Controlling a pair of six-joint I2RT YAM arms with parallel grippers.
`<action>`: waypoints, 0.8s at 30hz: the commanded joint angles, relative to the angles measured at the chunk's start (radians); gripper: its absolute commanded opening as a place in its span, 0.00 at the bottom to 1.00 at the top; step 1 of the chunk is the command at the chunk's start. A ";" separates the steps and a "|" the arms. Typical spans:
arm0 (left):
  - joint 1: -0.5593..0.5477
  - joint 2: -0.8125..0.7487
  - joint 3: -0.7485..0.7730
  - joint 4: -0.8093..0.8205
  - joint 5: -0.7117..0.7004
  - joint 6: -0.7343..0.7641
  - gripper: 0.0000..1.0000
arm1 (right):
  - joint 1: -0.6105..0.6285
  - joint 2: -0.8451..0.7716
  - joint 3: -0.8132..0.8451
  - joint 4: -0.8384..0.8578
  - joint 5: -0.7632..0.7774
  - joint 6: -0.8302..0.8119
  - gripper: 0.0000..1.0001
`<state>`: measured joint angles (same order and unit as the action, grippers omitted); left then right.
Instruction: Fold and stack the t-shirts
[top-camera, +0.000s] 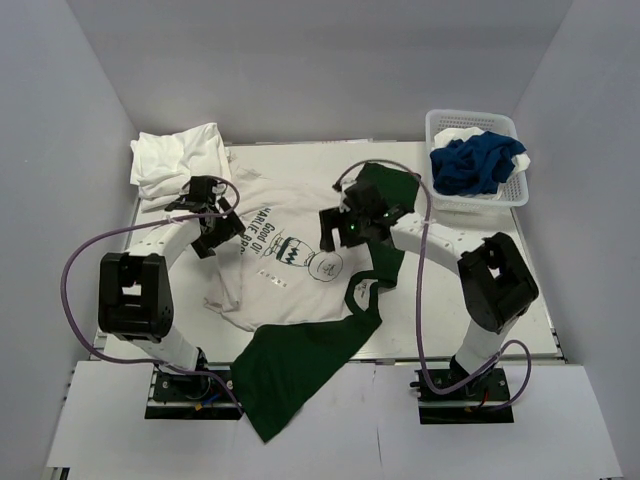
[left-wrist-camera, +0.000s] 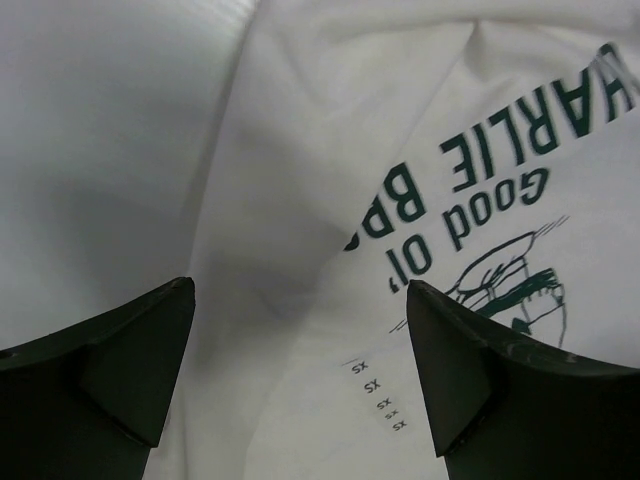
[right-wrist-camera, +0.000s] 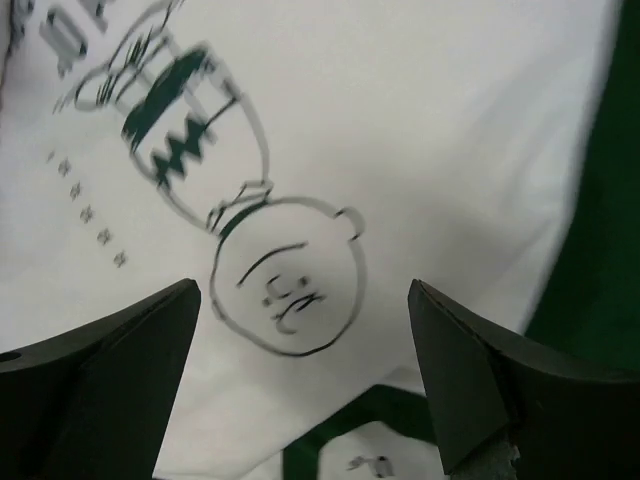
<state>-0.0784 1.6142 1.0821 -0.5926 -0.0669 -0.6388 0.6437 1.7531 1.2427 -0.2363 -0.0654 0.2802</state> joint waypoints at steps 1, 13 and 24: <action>-0.038 -0.074 -0.037 -0.053 -0.097 -0.038 0.96 | 0.051 -0.061 -0.119 -0.002 -0.086 0.089 0.90; -0.119 -0.069 -0.135 -0.116 -0.117 -0.067 0.61 | -0.038 -0.162 -0.494 -0.014 0.161 0.301 0.90; -0.150 -0.192 -0.146 -0.137 -0.172 -0.113 0.00 | -0.302 -0.305 -0.608 -0.029 0.207 0.312 0.90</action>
<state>-0.2268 1.4784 0.9272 -0.7086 -0.1795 -0.7170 0.3717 1.4254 0.6773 -0.1616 0.0849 0.5968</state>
